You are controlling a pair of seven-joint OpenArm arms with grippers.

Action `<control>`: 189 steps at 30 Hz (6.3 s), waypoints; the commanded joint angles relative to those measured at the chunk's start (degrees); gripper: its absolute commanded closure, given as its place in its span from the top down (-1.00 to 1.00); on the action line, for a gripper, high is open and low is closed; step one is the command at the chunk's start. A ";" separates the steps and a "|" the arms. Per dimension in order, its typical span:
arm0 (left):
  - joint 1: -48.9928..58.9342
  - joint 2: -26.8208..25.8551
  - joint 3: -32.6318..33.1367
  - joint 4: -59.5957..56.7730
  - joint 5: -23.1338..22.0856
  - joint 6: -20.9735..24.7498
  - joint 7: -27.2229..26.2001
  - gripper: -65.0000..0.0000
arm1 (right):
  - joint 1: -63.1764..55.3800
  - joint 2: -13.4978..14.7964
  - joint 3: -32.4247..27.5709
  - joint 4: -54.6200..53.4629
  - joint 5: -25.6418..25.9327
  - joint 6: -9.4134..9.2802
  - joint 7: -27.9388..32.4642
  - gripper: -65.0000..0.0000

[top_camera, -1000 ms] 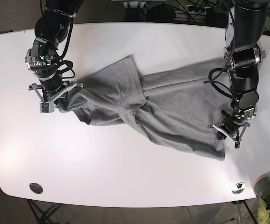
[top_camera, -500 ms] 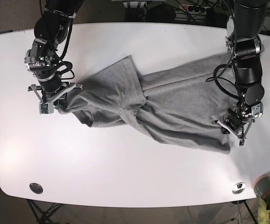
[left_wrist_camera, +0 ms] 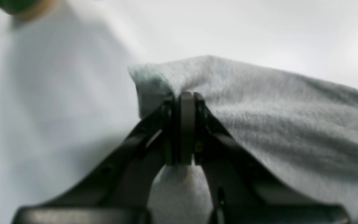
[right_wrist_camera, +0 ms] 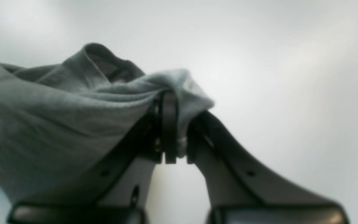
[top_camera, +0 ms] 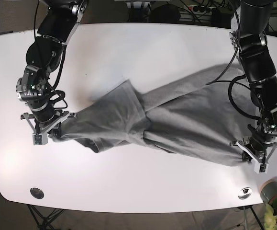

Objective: Fold the T-shirt properly

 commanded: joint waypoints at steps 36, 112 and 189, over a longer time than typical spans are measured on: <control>-22.77 -2.34 -3.48 17.30 -1.12 -0.04 6.66 -1.00 | 50.76 15.10 -12.08 -16.31 0.97 0.09 -4.79 -0.94; 39.82 5.57 -22.29 31.10 -1.12 -9.79 6.74 -0.06 | -27.57 2.09 11.57 11.91 17.14 0.09 -4.70 0.00; 8.87 3.37 -22.12 4.91 12.15 -13.31 6.48 0.45 | 9.62 12.38 -13.49 -42.42 16.53 -0.52 16.48 -0.90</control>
